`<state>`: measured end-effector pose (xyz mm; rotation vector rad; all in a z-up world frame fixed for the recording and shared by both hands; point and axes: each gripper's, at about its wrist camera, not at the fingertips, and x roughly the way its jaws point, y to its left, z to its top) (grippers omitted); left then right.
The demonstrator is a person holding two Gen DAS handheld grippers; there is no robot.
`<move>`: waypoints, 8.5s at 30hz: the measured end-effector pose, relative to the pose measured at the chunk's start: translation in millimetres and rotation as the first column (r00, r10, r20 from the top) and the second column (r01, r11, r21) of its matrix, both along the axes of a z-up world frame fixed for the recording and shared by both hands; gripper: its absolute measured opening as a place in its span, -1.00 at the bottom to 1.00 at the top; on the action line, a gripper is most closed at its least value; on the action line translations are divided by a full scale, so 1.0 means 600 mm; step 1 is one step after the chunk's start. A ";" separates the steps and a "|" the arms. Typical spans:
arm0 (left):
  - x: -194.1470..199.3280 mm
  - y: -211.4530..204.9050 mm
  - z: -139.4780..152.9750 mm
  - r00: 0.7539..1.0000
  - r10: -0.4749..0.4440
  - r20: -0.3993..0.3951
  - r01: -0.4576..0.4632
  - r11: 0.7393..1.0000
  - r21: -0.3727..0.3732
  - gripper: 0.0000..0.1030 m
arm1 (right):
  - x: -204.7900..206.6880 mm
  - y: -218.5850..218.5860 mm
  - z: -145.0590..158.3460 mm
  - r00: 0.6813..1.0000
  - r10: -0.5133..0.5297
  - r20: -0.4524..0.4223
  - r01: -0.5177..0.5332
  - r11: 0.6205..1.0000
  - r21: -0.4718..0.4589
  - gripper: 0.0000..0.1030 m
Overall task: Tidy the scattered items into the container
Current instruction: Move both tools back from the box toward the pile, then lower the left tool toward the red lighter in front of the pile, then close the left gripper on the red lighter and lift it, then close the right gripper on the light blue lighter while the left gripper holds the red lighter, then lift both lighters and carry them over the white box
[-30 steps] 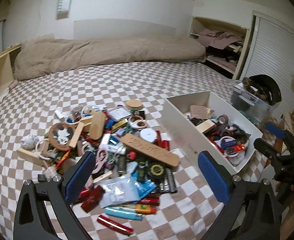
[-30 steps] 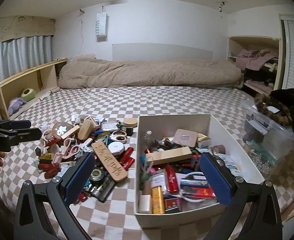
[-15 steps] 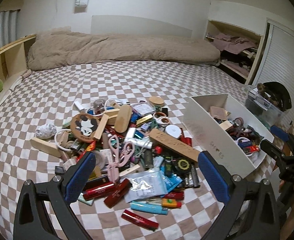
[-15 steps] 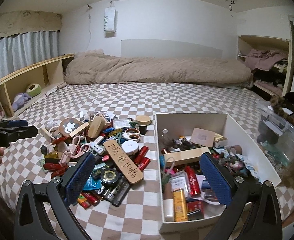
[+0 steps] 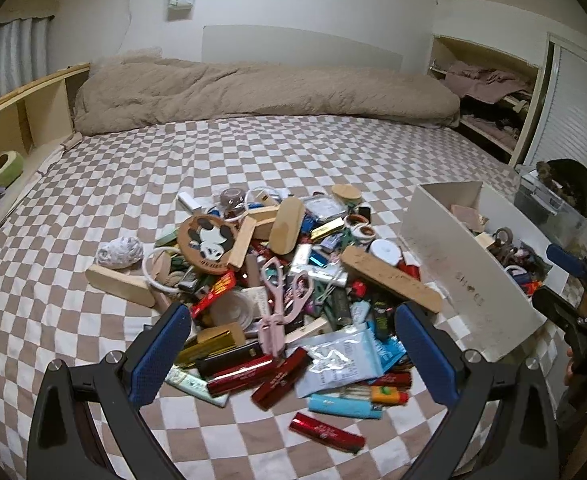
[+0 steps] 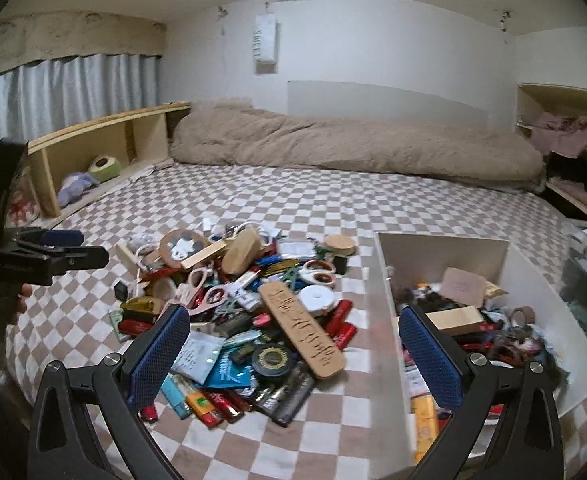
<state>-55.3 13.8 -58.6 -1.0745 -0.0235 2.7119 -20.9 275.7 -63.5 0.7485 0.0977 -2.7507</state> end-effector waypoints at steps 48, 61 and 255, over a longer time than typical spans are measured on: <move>0.049 0.068 -0.267 0.883 -0.340 0.324 0.396 0.910 -0.125 1.00 | -0.010 -0.082 -0.258 0.895 0.209 0.394 -0.260 0.962 0.079 1.00; 0.043 0.077 -0.271 0.907 -0.310 0.285 0.360 0.922 -0.144 1.00 | -0.021 -0.076 -0.261 0.925 0.123 0.358 -0.158 0.985 0.069 1.00; 0.033 0.180 0.012 0.992 -0.104 -0.068 0.101 0.994 -0.046 0.61 | -0.006 0.084 0.028 0.998 -0.036 -0.046 0.032 0.996 -0.079 0.64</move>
